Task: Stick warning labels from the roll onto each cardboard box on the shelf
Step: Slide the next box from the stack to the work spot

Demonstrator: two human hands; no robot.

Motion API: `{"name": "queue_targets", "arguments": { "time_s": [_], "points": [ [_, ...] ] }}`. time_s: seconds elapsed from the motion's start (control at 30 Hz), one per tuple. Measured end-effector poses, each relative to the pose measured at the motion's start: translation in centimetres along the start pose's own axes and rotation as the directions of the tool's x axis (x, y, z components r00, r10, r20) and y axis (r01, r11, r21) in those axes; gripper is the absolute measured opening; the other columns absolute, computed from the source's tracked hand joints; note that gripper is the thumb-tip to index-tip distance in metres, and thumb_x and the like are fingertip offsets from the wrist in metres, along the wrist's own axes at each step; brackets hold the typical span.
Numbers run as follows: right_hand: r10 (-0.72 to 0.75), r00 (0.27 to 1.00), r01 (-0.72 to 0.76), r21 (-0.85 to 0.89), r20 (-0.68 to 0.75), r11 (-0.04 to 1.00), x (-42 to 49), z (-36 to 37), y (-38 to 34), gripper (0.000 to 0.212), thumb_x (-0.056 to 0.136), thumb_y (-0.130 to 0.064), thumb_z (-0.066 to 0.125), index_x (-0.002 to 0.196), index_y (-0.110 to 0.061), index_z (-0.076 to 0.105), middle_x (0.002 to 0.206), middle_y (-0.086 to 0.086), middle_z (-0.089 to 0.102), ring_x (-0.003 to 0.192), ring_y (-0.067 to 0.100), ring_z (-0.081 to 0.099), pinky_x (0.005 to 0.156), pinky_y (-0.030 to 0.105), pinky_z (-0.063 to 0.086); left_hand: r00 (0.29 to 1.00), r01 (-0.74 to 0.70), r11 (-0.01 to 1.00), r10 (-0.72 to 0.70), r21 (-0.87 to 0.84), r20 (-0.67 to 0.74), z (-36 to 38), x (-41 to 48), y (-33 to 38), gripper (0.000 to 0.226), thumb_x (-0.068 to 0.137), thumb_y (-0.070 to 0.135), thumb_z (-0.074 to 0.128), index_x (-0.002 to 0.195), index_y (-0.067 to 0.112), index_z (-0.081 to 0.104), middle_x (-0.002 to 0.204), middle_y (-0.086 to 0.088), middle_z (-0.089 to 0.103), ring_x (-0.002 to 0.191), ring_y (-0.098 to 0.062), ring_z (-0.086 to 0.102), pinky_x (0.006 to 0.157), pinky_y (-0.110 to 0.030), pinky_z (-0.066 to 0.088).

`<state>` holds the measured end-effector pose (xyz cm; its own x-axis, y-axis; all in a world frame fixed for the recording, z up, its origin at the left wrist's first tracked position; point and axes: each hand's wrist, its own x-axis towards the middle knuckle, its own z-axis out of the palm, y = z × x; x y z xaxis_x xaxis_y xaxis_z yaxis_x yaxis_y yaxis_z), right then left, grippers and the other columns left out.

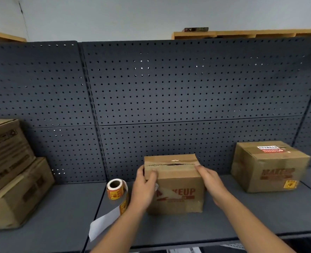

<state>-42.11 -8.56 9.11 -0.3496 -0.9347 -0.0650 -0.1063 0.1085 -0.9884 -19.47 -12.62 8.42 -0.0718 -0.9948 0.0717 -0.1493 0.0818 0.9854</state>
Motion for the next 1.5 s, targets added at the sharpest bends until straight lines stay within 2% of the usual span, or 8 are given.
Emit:
{"name": "queue_targets", "arguments": {
  "time_s": [0.1, 0.2, 0.33, 0.43, 0.7, 1.03, 1.23, 1.5],
  "points": [
    [-0.014, 1.000, 0.014, 0.031, -0.006, 0.999, -0.2, 0.2, 0.3, 0.033, 0.104, -0.056, 0.046, 0.115, -0.033, 0.068, 0.112, -0.011, 0.070, 0.104, 0.005, 0.061, 0.080, 0.025, 0.046, 0.999, -0.003, 0.999, 0.005, -0.049, 0.032, -0.2, -0.5, 0.3, 0.043, 0.105, 0.041, 0.054, 0.145, 0.033, 0.039, 0.119, 0.019, 0.060, 0.100, 0.009, 0.055, 0.074, -0.013, 0.044],
    [-0.054, 0.996, 0.048, 0.071, 0.078, 0.996, -0.8, 0.0, 0.8, 0.041, 0.101, -0.067, 0.039, 0.132, -0.046, 0.056, 0.124, -0.026, 0.059, 0.111, -0.010, 0.051, 0.092, 0.023, 0.039, 0.997, 0.000, 0.995, 0.008, -0.103, 0.077, -0.5, -1.7, -0.4, 0.065, 0.102, 0.062, 0.042, 0.159, 0.037, 0.025, 0.140, 0.020, 0.047, 0.124, 0.002, 0.048, 0.102, -0.019, 0.037],
    [-0.111, 0.989, 0.107, 0.052, 0.098, 0.993, -1.2, -0.7, 2.6, 0.066, 0.097, -0.069, 0.043, 0.156, -0.041, 0.037, 0.149, -0.022, 0.045, 0.135, 0.001, 0.043, 0.109, 0.027, 0.032, 0.989, -0.071, 0.995, 0.080, -0.072, 0.128, -0.6, -3.1, -3.3, 0.082, 0.094, 0.075, 0.043, 0.161, 0.049, 0.005, 0.161, 0.027, 0.025, 0.136, 0.022, 0.031, 0.118, -0.024, 0.022],
    [-0.129, 0.981, 0.118, 0.085, 0.144, 0.989, -1.6, -0.9, 3.3, 0.058, 0.098, -0.060, 0.045, 0.153, -0.042, 0.037, 0.143, -0.023, 0.050, 0.121, -0.012, 0.051, 0.096, 0.016, 0.040, 0.989, -0.077, 0.995, 0.085, -0.064, 0.121, -0.2, -3.3, -5.1, 0.086, 0.091, 0.074, 0.058, 0.159, 0.055, 0.009, 0.161, 0.029, 0.032, 0.146, 0.013, 0.029, 0.128, -0.035, 0.024],
    [-0.160, 0.971, 0.167, -0.023, 0.176, 0.986, -1.3, -0.6, 6.7, 0.055, 0.088, -0.045, 0.072, 0.138, -0.039, 0.050, 0.122, -0.025, 0.070, 0.117, -0.005, 0.063, 0.090, 0.015, 0.054, 0.990, -0.071, 0.997, 0.072, -0.017, 0.120, 0.1, -2.6, -7.2, 0.090, 0.094, 0.039, 0.074, 0.163, 0.040, 0.017, 0.151, 0.025, 0.051, 0.139, 0.009, 0.045, 0.118, -0.024, 0.038],
    [-0.199, 0.980, 0.190, -0.228, -0.016, 0.955, -0.2, -0.5, 2.3, 0.048, 0.081, -0.071, 0.069, 0.103, -0.029, 0.074, 0.095, -0.016, 0.079, 0.090, 0.005, 0.075, 0.080, 0.036, 0.063, 0.991, -0.077, 0.997, 0.077, 0.006, -0.113, 0.5, -1.6, -3.5, 0.068, 0.080, 0.070, 0.076, 0.140, 0.043, 0.058, 0.111, 0.023, 0.076, 0.103, 0.001, 0.072, 0.091, -0.038, 0.061],
    [-0.027, 0.999, 0.007, -0.459, -0.037, 0.888, 1.7, -1.4, 0.3, 0.073, 0.075, -0.090, 0.056, 0.087, -0.022, 0.076, 0.085, -0.005, 0.078, 0.081, 0.016, 0.075, 0.080, 0.045, 0.063, 1.000, 0.025, 0.980, -0.021, 0.198, -0.023, -0.1, -0.1, -1.1, 0.044, 0.096, 0.063, 0.056, 0.131, 0.036, 0.061, 0.110, 0.018, 0.072, 0.102, -0.005, 0.068, 0.089, -0.033, 0.058],
    [0.083, 0.996, -0.090, -0.451, -0.035, 0.888, 3.8, -0.2, 1.2, 0.055, 0.098, -0.065, 0.051, 0.107, -0.015, 0.071, 0.102, 0.001, 0.073, 0.094, 0.022, 0.069, 0.090, 0.041, 0.058, 0.964, 0.254, 0.954, -0.264, 0.158, 0.043, 1.1, 2.1, -0.9, 0.047, 0.107, 0.043, 0.048, 0.145, 0.015, 0.049, 0.120, 0.000, 0.059, 0.110, -0.021, 0.056, 0.091, -0.035, 0.042]
  ]
}}
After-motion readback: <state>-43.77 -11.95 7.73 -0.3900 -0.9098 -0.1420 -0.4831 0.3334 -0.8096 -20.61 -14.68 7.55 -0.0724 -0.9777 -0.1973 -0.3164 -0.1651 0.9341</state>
